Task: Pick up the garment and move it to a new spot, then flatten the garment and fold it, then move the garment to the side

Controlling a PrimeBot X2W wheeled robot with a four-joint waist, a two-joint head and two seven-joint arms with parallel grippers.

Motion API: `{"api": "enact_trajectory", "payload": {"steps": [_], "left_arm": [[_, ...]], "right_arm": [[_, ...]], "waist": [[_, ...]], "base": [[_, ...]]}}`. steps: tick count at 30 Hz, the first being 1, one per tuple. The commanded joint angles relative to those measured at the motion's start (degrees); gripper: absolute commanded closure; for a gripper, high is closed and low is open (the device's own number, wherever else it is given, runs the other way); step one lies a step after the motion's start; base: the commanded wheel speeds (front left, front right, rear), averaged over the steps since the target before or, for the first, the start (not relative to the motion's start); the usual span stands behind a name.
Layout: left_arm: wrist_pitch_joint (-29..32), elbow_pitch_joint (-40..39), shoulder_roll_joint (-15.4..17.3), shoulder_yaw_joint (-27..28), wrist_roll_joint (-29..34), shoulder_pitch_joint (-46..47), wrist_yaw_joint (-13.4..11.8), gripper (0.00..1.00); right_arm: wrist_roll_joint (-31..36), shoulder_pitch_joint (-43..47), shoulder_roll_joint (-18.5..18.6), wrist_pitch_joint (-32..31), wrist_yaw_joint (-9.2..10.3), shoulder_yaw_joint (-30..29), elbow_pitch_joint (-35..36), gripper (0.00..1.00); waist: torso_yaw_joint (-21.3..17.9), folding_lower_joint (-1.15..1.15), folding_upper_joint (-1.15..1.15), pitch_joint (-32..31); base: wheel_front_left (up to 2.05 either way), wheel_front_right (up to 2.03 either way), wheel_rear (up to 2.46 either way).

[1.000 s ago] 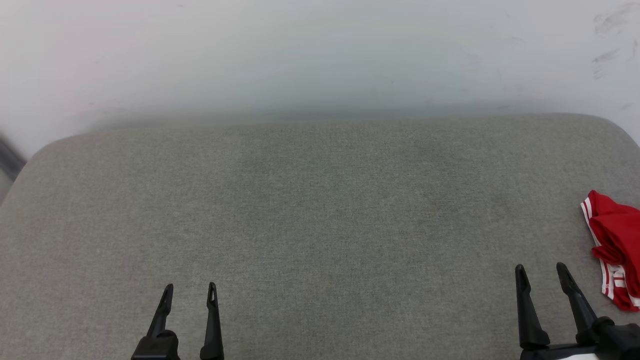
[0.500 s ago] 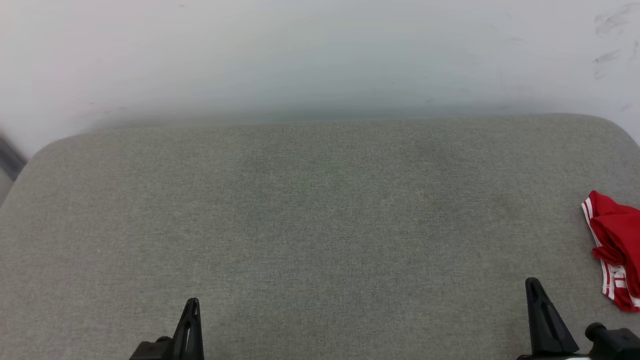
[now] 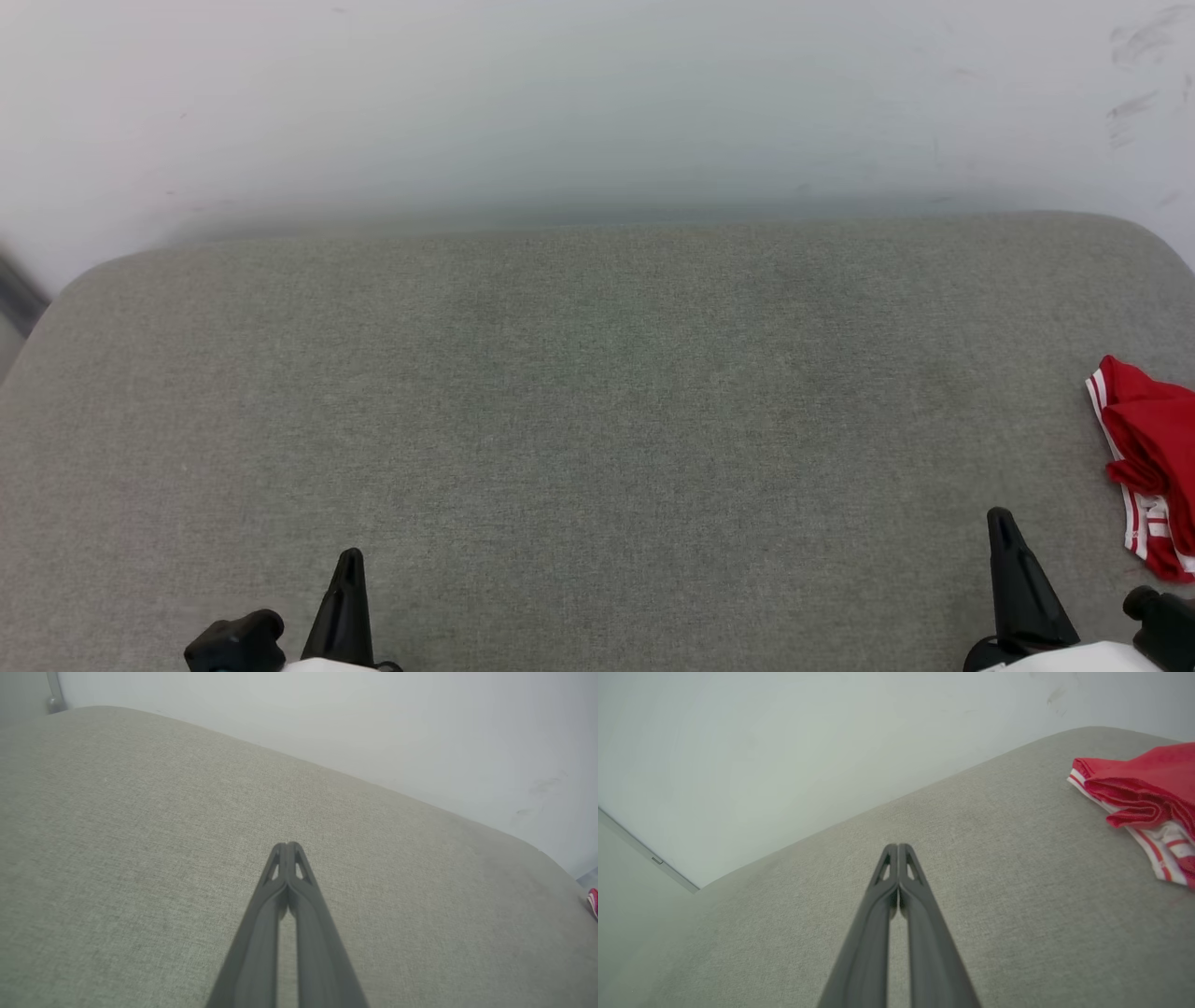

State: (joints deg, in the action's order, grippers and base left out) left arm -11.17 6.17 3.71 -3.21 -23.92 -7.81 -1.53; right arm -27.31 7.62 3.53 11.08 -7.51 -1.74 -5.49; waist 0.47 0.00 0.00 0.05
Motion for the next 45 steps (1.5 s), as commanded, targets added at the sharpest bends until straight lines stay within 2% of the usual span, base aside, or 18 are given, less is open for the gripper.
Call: {"api": "enact_trajectory", "payload": {"steps": [1,18,45], "left_arm": [[0.4,-0.3,0.6,0.3,-2.8,1.7,0.4,1.0],[3.5,1.6,1.1,1.3,-19.4,4.7,2.5,1.0],[7.9,3.8,1.4,3.2,-39.2,8.3,5.1,1.0]], "right_arm": [[-2.8,-2.0,0.7,-0.4,0.01,0.0,0.5,1.0],[-18.4,-4.9,1.2,-3.6,0.01,-0.1,-1.5,1.0],[-37.2,-8.4,1.4,-8.0,0.01,-0.8,-4.1,1.0]], "waist": [[0.0,0.0,0.0,0.0],[-0.1,0.0,0.0,0.0],[-0.2,0.0,0.0,0.1]], "base": [[0.0,0.0,0.0],[0.0,0.0,0.0],[0.0,0.0,0.0]]}}
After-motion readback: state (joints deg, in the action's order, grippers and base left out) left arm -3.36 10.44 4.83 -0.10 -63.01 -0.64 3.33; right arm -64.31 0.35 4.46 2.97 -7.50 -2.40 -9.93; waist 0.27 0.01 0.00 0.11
